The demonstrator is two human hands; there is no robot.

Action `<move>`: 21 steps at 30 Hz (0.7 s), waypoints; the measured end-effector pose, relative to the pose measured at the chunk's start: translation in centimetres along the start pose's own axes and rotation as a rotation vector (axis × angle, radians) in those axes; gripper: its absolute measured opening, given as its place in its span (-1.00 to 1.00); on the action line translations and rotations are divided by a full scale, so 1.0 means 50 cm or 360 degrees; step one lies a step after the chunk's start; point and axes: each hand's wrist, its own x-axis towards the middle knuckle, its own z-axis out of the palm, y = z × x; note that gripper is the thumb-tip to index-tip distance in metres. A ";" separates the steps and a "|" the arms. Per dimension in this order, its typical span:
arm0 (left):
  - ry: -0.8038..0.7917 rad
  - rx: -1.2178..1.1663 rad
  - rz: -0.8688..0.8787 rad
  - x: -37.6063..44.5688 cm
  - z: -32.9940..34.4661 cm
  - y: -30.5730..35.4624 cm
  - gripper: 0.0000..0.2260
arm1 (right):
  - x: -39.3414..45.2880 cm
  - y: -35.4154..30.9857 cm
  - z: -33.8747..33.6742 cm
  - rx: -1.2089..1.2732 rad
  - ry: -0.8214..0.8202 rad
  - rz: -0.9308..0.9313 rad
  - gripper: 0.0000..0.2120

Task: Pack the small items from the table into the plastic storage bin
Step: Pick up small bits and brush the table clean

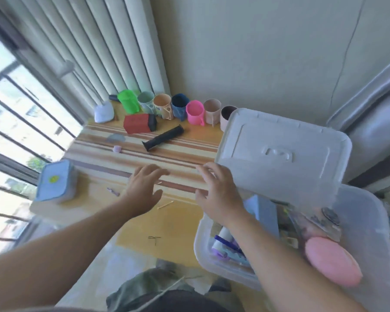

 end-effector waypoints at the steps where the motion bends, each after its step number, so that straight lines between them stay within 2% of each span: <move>1: 0.0007 0.0012 -0.0076 -0.008 -0.011 -0.053 -0.53 | 0.022 -0.026 0.025 0.0011 -0.0021 -0.0045 -0.52; 4: -0.0033 0.0050 -0.0337 -0.020 -0.046 -0.213 -0.52 | 0.091 -0.096 0.111 -0.0020 -0.0154 -0.0157 -0.50; 8: -0.0073 0.0056 -0.0503 0.000 -0.069 -0.379 -0.50 | 0.162 -0.150 0.211 -0.0117 -0.0381 -0.0112 -0.52; 14: -0.0158 -0.0115 -0.0478 0.144 -0.065 -0.567 -0.50 | 0.321 -0.201 0.370 -0.0220 -0.0691 0.0129 -0.55; 17: -0.0265 -0.0187 -0.0502 0.242 -0.050 -0.616 -0.43 | 0.387 -0.206 0.426 -0.0229 -0.0746 0.0257 -0.52; 21: -0.0353 -0.0157 -0.0476 0.365 -0.015 -0.650 -0.43 | 0.480 -0.208 0.492 -0.0290 -0.0800 0.0241 -0.58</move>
